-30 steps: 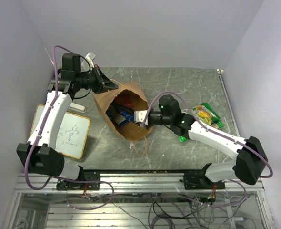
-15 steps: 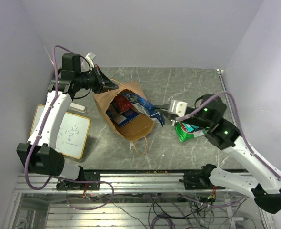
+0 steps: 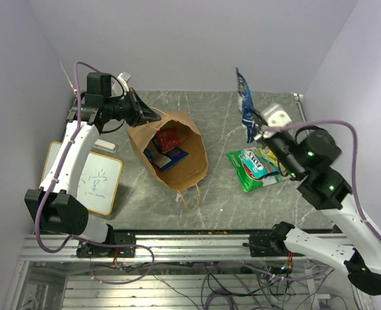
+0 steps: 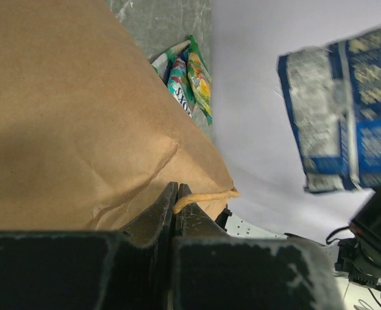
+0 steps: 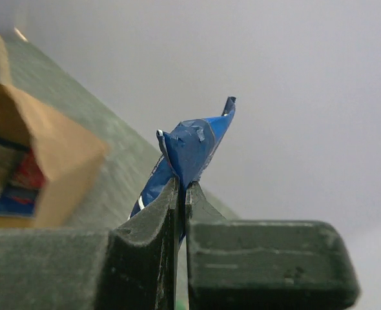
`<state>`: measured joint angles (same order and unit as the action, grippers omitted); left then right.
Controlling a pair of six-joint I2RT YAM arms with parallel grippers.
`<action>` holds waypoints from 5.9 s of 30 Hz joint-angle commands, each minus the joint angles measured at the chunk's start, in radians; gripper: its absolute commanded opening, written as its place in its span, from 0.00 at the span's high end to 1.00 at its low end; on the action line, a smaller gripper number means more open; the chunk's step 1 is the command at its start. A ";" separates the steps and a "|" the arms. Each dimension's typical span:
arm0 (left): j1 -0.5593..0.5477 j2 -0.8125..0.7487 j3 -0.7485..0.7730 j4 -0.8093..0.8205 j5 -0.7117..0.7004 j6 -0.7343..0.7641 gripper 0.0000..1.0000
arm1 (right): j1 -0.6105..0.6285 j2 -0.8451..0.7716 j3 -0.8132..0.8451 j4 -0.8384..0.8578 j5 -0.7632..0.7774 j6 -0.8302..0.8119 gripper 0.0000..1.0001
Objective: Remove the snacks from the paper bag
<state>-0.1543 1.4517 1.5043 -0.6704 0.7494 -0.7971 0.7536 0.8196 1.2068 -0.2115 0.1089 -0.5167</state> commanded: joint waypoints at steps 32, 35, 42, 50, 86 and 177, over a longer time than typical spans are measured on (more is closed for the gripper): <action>-0.013 -0.048 -0.012 0.028 0.019 0.004 0.93 | -0.221 0.474 -0.148 -0.486 0.316 -0.063 1.00; -0.013 -0.047 -0.013 0.030 0.017 0.004 0.93 | -0.221 0.538 -0.119 -0.490 0.269 -0.015 1.00; -0.013 -0.044 -0.012 0.029 0.015 0.005 0.93 | -0.221 0.619 -0.135 -0.420 0.226 0.050 1.00; -0.013 -0.041 -0.013 0.028 0.014 0.007 0.93 | -0.223 0.702 -0.168 -0.357 0.225 0.122 1.00; -0.013 -0.028 -0.002 0.036 0.020 0.000 0.93 | -0.051 0.279 -0.295 0.125 -0.941 -0.076 0.38; -0.001 0.004 0.044 -0.028 -0.006 0.061 0.93 | 0.055 0.575 -0.120 0.004 -0.745 -0.291 1.00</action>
<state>-0.1638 1.4719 1.5314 -0.6857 0.7559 -0.7597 0.8215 1.4685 1.0897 -0.0551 -0.5373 -0.8368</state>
